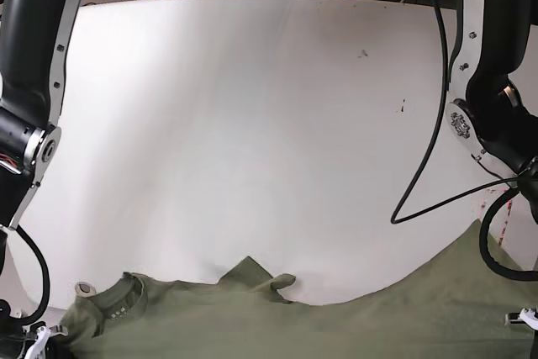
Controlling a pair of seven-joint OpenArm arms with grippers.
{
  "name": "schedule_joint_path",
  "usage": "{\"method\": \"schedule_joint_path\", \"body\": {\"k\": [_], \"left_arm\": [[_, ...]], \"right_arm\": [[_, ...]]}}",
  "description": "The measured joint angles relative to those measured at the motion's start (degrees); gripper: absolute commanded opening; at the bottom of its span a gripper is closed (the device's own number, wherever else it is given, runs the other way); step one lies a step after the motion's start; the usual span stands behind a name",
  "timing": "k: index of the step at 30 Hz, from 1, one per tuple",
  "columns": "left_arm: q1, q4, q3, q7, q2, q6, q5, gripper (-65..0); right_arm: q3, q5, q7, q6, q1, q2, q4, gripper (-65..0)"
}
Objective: Fold the T-shirt properly
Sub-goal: 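Lift the shirt with both grippers and fling it forward, then pull both grippers back to lay the shirt flat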
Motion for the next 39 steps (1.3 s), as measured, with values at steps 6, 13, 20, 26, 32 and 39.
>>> {"method": "schedule_joint_path", "body": {"k": [6, 13, 20, 26, 32, 39], "left_arm": [[7.98, 0.55, -0.17, 0.02, -0.11, -0.07, 0.13, -65.0], [20.22, 4.22, -1.57, 0.63, 0.02, -1.36, 0.9, -65.0], [32.98, 6.75, -5.31, 0.0, 0.31, -6.82, 1.29, -65.0], [42.99, 7.28, -7.28, -0.39, 0.28, -7.02, 0.37, -65.0], [51.12, 7.08, -9.31, -1.53, 0.61, -6.99, 0.17, -65.0], [59.21, 6.97, -9.51, -5.29, 0.48, -7.06, 1.14, -65.0]], "right_arm": [[0.15, 6.51, -0.68, -0.2, -9.25, 1.6, -0.07, -65.0], [0.11, 14.43, 0.26, -0.39, -25.07, 2.82, 0.76, -65.0], [0.13, 15.3, 0.48, -0.24, -38.53, 2.47, 11.13, -65.0], [6.23, 16.33, 0.66, -0.24, -48.85, 1.42, 13.75, -65.0], [7.52, 16.26, 0.66, -0.22, -56.68, 0.87, 13.79, -65.0], [7.65, 15.43, 0.31, -0.22, -65.11, -0.13, 17.94, -65.0]]}}
